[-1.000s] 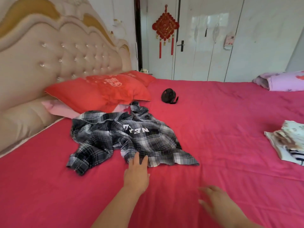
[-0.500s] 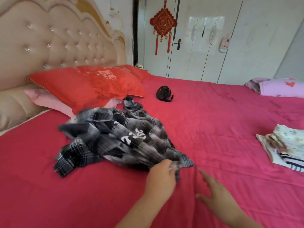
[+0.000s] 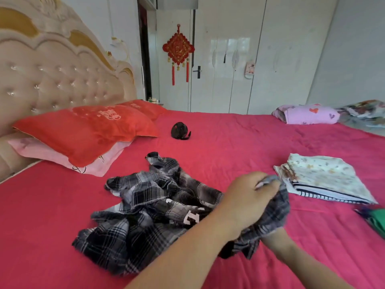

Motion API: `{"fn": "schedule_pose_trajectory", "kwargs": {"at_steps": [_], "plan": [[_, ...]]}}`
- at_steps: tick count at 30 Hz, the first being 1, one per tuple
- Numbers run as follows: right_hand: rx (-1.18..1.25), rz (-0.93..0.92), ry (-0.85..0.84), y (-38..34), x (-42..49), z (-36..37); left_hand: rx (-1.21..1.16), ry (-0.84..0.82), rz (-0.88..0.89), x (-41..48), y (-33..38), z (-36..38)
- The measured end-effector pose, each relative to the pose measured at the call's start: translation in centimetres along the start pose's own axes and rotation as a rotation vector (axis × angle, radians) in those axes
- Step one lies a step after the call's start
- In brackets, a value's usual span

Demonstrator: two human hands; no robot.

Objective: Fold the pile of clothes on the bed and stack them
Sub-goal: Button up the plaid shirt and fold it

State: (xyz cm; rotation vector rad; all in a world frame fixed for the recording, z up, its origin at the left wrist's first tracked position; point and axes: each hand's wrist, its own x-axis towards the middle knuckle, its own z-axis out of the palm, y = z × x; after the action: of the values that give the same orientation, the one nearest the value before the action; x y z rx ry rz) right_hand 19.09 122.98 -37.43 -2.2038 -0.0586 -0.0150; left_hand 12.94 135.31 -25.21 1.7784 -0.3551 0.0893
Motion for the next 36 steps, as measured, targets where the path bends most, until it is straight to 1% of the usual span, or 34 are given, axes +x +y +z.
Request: {"fn": "schedule_pose_trajectory", "kwargs": {"at_steps": [2, 4, 6, 9, 12, 15, 16, 17, 19, 20, 21, 22, 23, 24, 25, 27, 28, 29, 31, 32, 35, 36], "plan": [[-0.118, 0.028, 0.127, -0.3, -0.1, -3.0, -0.007, 0.077, -0.018, 0.4, 0.7, -0.9], [-0.122, 0.081, 0.288, 0.0, -0.3, -7.0, 0.038, 0.154, -0.044, 0.6, 0.6, -2.2], [-0.021, 0.086, 0.417, 0.1, -1.1, -11.2, 0.142, 0.205, -0.064, 0.7, 0.1, -2.8], [0.208, 0.021, 0.543, -1.5, -2.4, -16.0, 0.228, 0.251, -0.056, 0.8, -0.1, -2.3], [0.376, -0.064, 0.637, -4.1, -3.7, -19.2, 0.207, 0.334, 0.012, 1.1, 0.6, -1.7], [0.512, -0.142, 0.68, -6.1, -4.5, -20.0, 0.137, 0.424, 0.075, 1.8, 1.5, -2.1], [0.528, -0.154, 0.634, -6.6, -4.6, -19.5, 0.13, 0.475, 0.088, 2.1, 1.6, -2.5], [0.54, -0.161, 0.521, -6.9, -4.6, -18.5, 0.139, 0.533, 0.088, 2.4, 1.4, -3.0], [0.578, -0.133, 0.139, -6.6, -4.4, -15.7, 0.228, 0.618, 0.035, 2.8, 0.2, -3.8], [0.533, -0.084, -0.048, -5.8, -4.2, -14.1, 0.301, 0.601, -0.026, 2.7, -0.9, -3.9], [0.448, -0.032, -0.181, -4.6, -4.1, -12.7, 0.343, 0.531, -0.104, 2.4, -2.3, -3.9], [0.376, 0.025, -0.243, -3.2, -3.8, -11.4, 0.326, 0.428, -0.197, 1.8, -3.9, -3.8], [0.318, 0.085, -0.234, -1.5, -3.4, -10.5, 0.258, 0.307, -0.305, 0.9, -5.4, -3.7], [0.271, 0.15, -0.188, 0.2, -3.1, -9.9, 0.133, 0.197, -0.394, 0.0, -6.8, -3.6], [0.19, 0.199, -0.132, 2.0, -2.7, -9.4, -0.025, 0.132, -0.455, -0.8, -8.3, -3.7], [-0.139, 0.181, -0.078, 5.4, -2.1, -8.8, -0.277, 0.125, -0.54, -2.3, -11.3, -3.8], [-0.292, 0.165, -0.087, 6.8, -2.0, -8.5, -0.285, 0.144, -0.573, -2.9, -12.8, -3.8], [-0.383, 0.165, -0.103, 8.0, -1.9, -8.2, -0.218, 0.163, -0.613, -3.5, -14.3, -3.6], [-0.404, 0.153, -0.165, 10.0, -1.5, -7.6, -0.03, 0.148, -0.646, -4.2, -17.2, -3.2], [-0.428, 0.12, -0.198, 10.7, -1.2, -7.3, 0.039, 0.092, -0.612, -4.4, -18.1, -2.9], [-0.633, 0.002, -0.276, 12.6, -0.1, -6.5, 0.265, -0.182, -0.404, -4.2, -19.0, -1.8], [-0.687, -0.011, -0.285, 13.1, 0.2, -6.1, 0.351, -0.231, -0.347, -4.0, -19.1, -1.4]]}}
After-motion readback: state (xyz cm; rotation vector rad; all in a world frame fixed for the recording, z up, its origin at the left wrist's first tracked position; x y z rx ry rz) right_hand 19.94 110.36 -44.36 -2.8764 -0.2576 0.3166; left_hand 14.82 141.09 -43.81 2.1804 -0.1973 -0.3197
